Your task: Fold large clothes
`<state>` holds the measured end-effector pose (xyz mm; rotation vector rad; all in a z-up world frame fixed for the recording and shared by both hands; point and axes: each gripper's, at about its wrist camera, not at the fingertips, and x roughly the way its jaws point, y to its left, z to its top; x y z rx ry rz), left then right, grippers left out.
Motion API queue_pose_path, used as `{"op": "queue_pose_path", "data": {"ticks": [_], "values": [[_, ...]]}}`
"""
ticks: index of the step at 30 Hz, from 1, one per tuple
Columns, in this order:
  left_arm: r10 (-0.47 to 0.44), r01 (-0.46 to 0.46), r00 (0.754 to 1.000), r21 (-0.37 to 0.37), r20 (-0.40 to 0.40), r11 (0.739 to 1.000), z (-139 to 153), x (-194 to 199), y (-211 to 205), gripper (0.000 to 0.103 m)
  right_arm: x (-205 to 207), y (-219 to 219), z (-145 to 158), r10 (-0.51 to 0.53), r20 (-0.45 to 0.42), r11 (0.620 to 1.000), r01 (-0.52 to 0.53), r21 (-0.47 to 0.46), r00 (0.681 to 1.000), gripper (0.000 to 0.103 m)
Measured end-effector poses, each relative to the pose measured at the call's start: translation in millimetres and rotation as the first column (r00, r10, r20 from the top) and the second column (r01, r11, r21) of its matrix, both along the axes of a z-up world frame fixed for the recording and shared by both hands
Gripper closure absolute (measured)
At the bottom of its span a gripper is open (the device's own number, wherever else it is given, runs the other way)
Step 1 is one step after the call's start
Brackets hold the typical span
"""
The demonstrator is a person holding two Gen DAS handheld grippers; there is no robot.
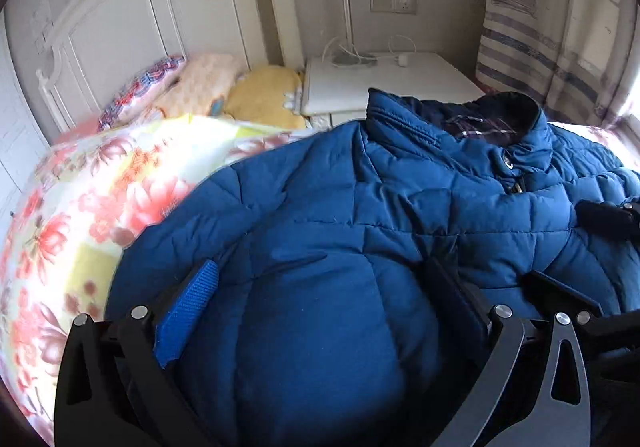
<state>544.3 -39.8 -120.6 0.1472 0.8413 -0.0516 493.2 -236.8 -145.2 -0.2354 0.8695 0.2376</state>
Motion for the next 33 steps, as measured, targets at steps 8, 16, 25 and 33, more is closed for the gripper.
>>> {"op": "queue_pose_path", "data": {"ticks": [8, 16, 25, 33], "values": [[0.013, -0.016, 0.997, 0.038, 0.074, 0.999, 28.1, -34.1, 18.9, 0.004, -43.0, -34.5, 32.3, -0.004, 0.087, 0.999, 0.0, 0.04, 0.996, 0.027], [0.03, -0.03, 1.0, 0.057, -0.001, 0.998, 11.0, -30.6, 28.2, 0.004, -52.8, -71.4, 3.7, -0.016, 0.024, 0.998, 0.015, 0.065, 1.0, 0.023], [0.03, -0.029, 1.0, -0.019, 0.005, 0.999, 3.7, -48.7, 54.9, 0.004, -47.2, -194.8, 20.7, -0.235, -0.025, 0.933, 0.232, 0.276, 0.972, 0.03], [0.028, -0.028, 1.0, -0.009, 0.004, 1.0, 2.1, -48.6, 54.3, 0.004, -49.4, -229.1, 31.7, -0.257, -0.053, 0.856, 0.252, 0.451, 0.965, 0.031]]}}
